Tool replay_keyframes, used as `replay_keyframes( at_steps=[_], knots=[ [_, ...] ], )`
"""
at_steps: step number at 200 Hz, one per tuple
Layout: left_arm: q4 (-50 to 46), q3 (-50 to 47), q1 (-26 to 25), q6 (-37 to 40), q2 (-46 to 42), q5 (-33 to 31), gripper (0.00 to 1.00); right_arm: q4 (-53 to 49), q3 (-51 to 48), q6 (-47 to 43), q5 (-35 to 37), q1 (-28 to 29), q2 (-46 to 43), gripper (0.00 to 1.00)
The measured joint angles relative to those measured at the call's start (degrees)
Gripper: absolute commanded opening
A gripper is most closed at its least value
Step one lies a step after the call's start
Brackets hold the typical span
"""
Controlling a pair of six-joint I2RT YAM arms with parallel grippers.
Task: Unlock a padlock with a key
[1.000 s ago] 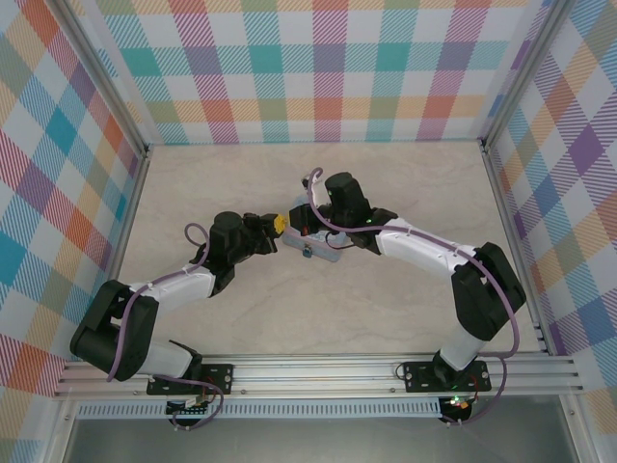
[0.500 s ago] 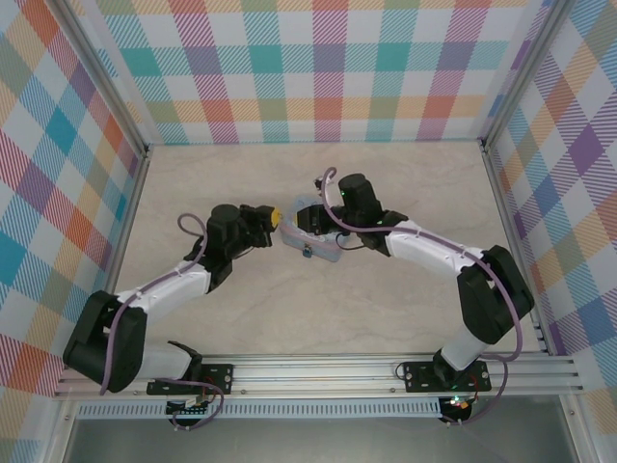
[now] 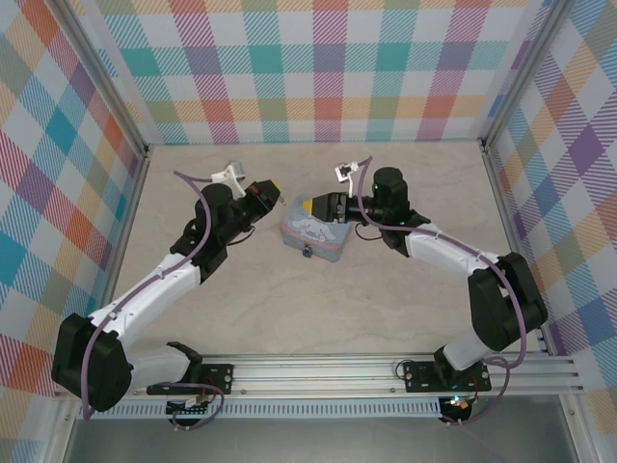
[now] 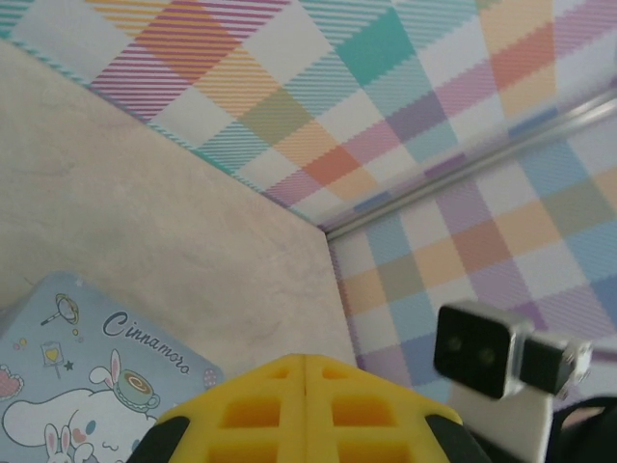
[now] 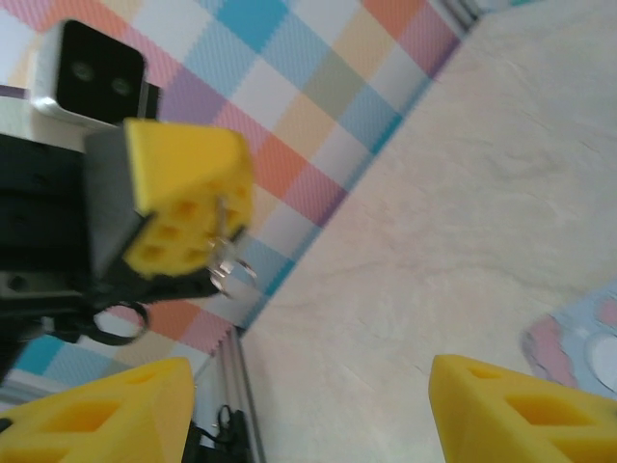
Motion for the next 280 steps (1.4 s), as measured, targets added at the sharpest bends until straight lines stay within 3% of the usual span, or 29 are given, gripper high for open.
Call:
replay_keyframes(
  at_steps=[36,82,179,280],
  knots=[
    [0.2,0.4,-0.4,5.4,-0.6,2.1,0.0,13.0,0.0,6.1,-3.3,0.2,1.4,0.64],
    [2.0,0.7,-1.0,5.4,-0.5,2.0,0.0,25.0,-1.1,13.6,-2.9,0.9,5.8,0.62],
    [11.0,-3.8,-2.9,-2.0,-0.5,-3.8,0.0,34.3,-1.5,20.2,0.0,3.3,8.0,0.58],
    [15.3,-4.7,-3.0,-5.8,-0.5,-4.2,0.0,35.6,-1.5,23.8,1.9,4.7,11.4,0.46]
  ],
)
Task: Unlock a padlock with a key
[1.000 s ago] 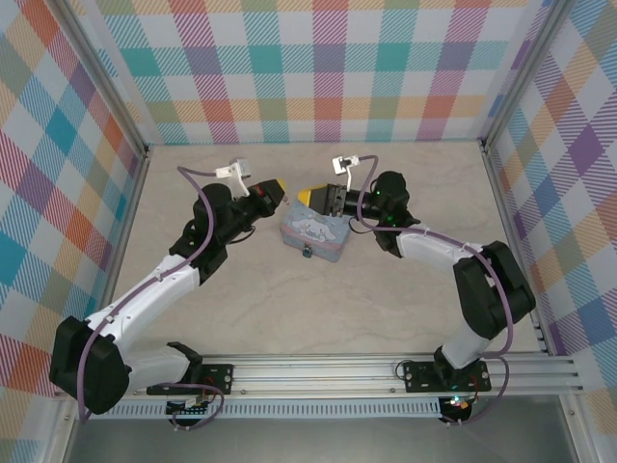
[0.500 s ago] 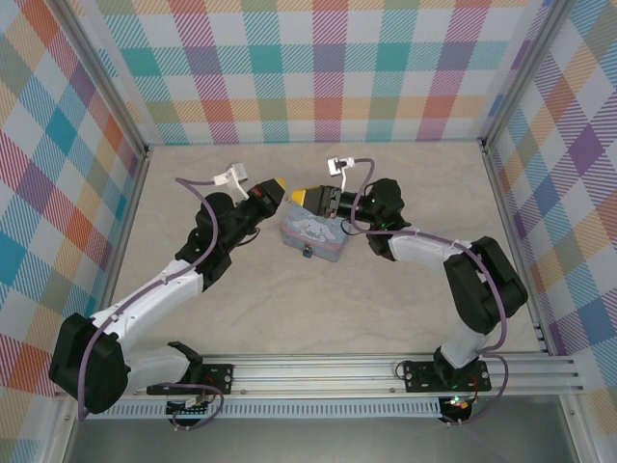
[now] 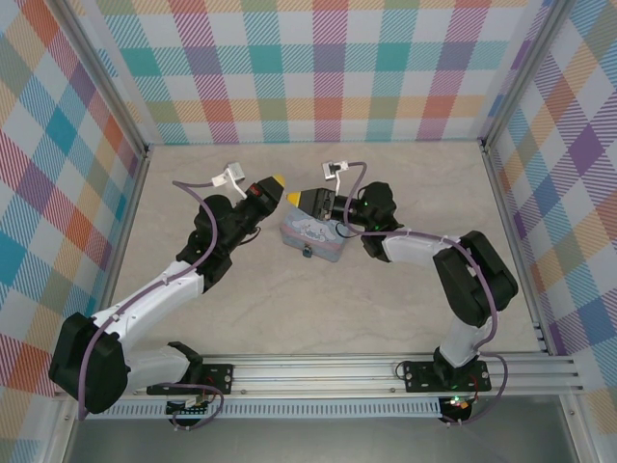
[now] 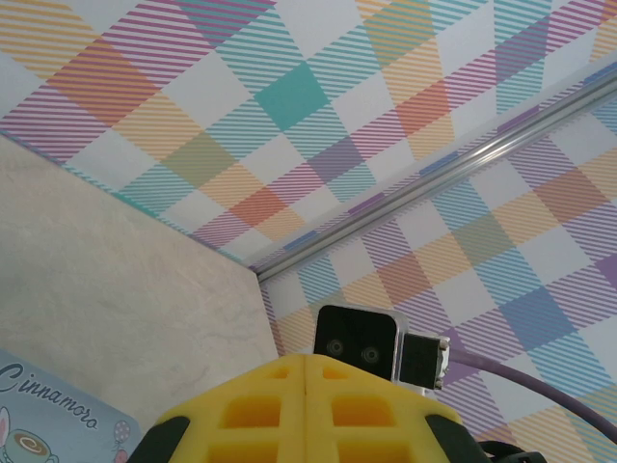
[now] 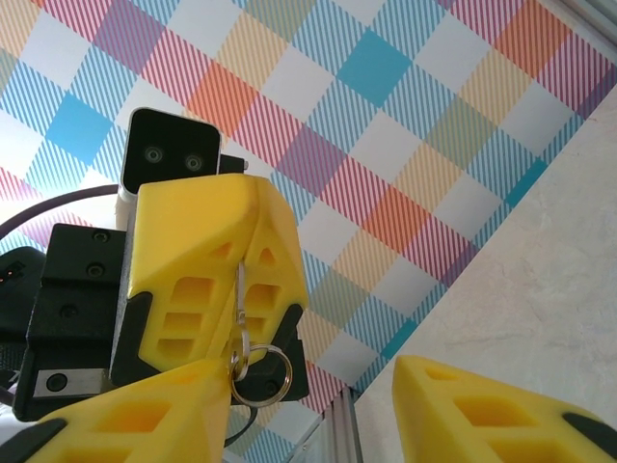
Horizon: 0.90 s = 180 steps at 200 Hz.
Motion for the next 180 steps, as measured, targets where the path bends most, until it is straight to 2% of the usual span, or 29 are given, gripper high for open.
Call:
replay_keyframes(
  at_steps=[95,180],
  knots=[
    [0.2,-0.7,0.0,-0.8,0.0,-0.5,0.0,0.7,0.8,1.2,0.4,0.4,0.2,0.34],
    [0.5,-0.9,0.0,-1.1,0.0,-0.5,0.0,0.7,1.9,1.4,0.4,0.4,0.4,0.29]
  ],
)
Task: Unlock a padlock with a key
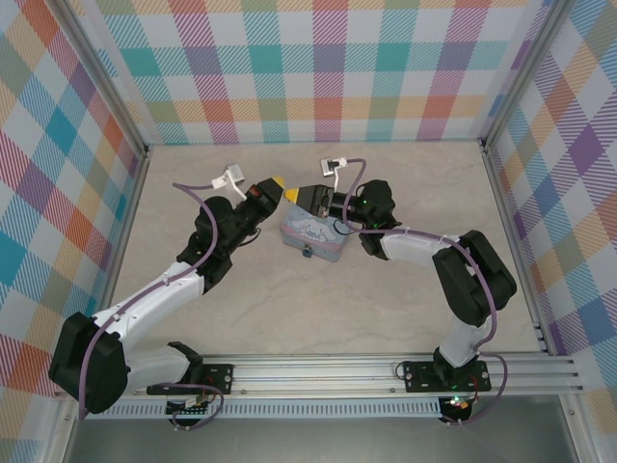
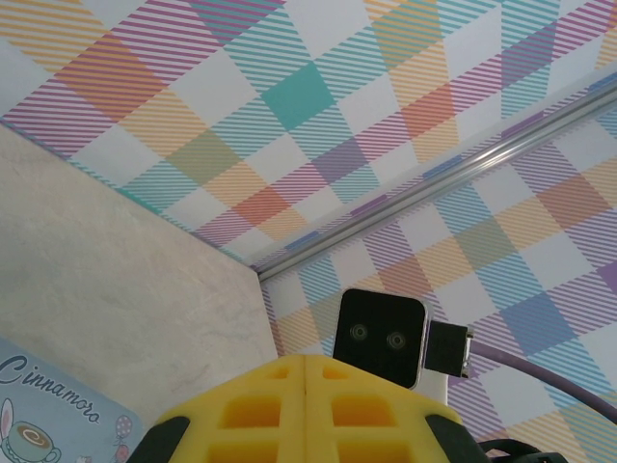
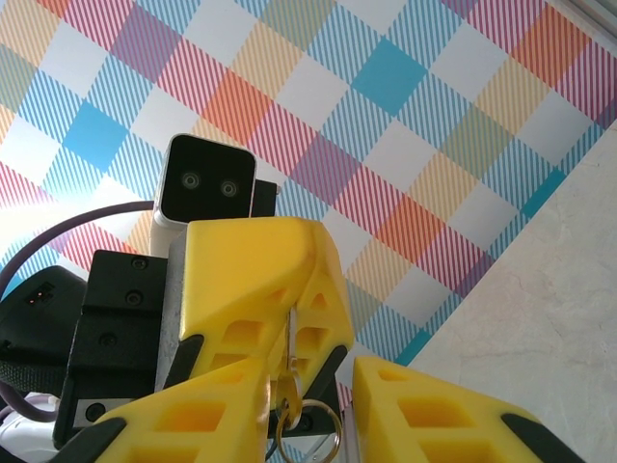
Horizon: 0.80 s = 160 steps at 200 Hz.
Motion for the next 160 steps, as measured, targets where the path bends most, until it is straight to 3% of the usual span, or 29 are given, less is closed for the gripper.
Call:
replay_keyframes(
  at_steps=[73,160],
  knots=[
    [0.8,-0.1,0.0,-1.0,0.0,-0.8,0.0,0.0,0.0,0.0,0.0,0.2,0.1,0.24],
    [1.0,-0.2,0.0,-1.2,0.5,-0.9,0.0,-0.5,0.7,0.0,0.0,0.4,0.1,0.08]
  ],
)
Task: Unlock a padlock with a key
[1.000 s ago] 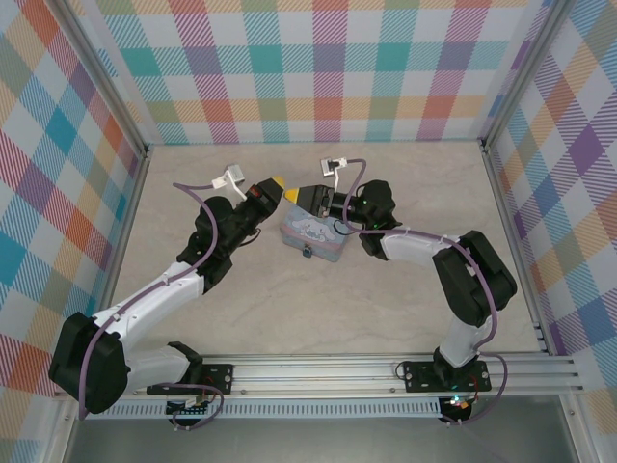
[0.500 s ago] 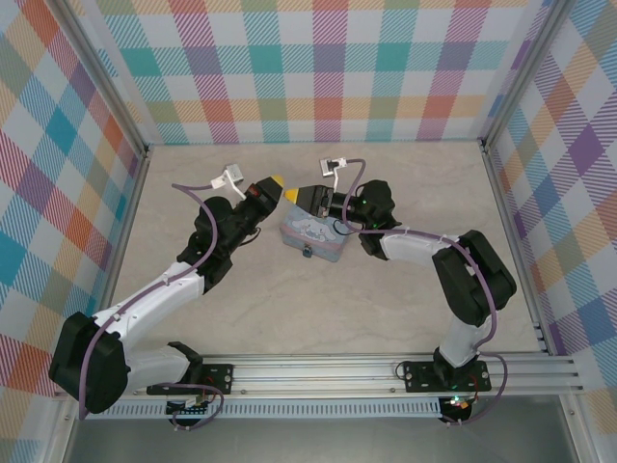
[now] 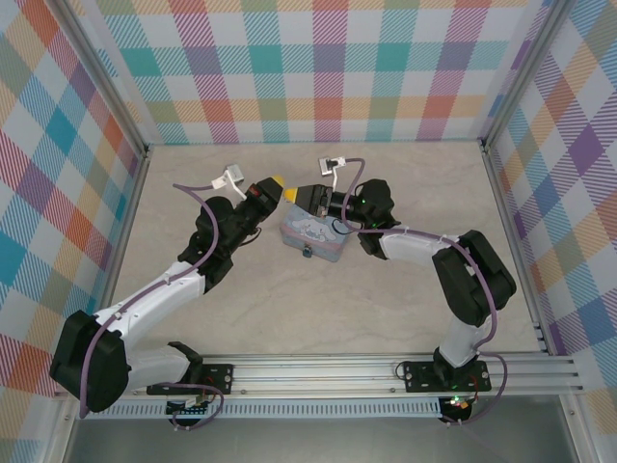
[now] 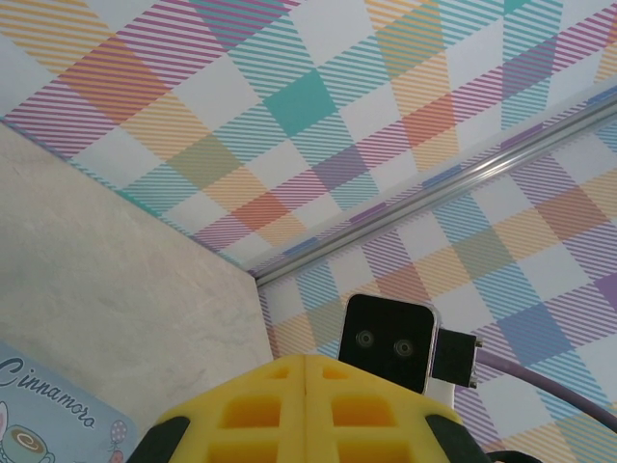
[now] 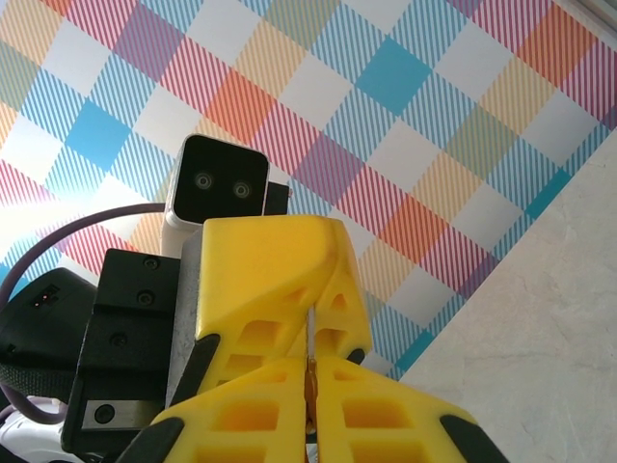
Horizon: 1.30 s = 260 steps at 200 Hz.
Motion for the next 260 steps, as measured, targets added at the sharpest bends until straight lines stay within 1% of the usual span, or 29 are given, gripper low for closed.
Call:
replay_keyframes(
  at_steps=[28,58,84,99,109,142,176,182,193,208,231,260],
  knots=[
    [0.0,-0.4,0.0,0.0,0.0,-0.4,0.0,-1.0,0.0,-0.2,0.0,0.0,0.0,0.07],
    [-0.3,-0.6,0.0,0.2,0.0,-0.8,0.0,-2.1,0.0,-0.9,0.0,0.0,0.0,0.02],
    [-1.6,-0.9,0.0,1.1,-1.0,-1.2,0.0,-3.6,0.0,-2.5,0.0,0.0,-0.4,0.01],
    [-3.0,-1.0,0.0,2.1,-2.1,-1.5,0.23,-5.6,0.0,-3.8,0.0,0.0,-1.4,0.01],
    [-3.7,-1.0,0.0,2.7,-3.0,-2.0,0.33,-7.3,-0.3,-5.0,-0.1,-0.1,-2.5,0.01],
    [-7.8,-1.0,0.0,6.3,-8.1,-3.6,0.57,-15.6,-1.9,-10.6,0.0,-1.9,-6.8,0.01],
    [-14.5,-1.1,0.1,12.4,-13.2,-3.5,0.86,-32.6,-2.3,-21.5,2.5,-3.7,-11.8,0.01],
    [-15.7,-1.2,0.1,13.3,-13.7,-3.3,0.9,-35.4,-2.3,-23.2,3.1,-4.1,-12.3,0.02],
    [-18.4,-1.5,0.1,15.7,-14.1,-2.2,0.94,-40.6,-2.3,-26.4,4.5,-5.0,-13.1,0.02],
    [-21.5,-2.1,0.1,18.3,-13.7,-0.5,0.96,-46.6,-2.3,-29.9,6.1,-6.1,-13.3,0.02],
    [-26.1,-3.8,-0.3,23.1,-10.7,1.9,0.89,-53.2,-2.3,-32.9,7.8,-8.5,-13.2,0.02],
    [-30.3,-5.7,-2.9,29.2,-5.4,1.8,0.83,-57.3,-2.4,-35.1,10.2,-10.2,-13.2,0.02]
  ],
)
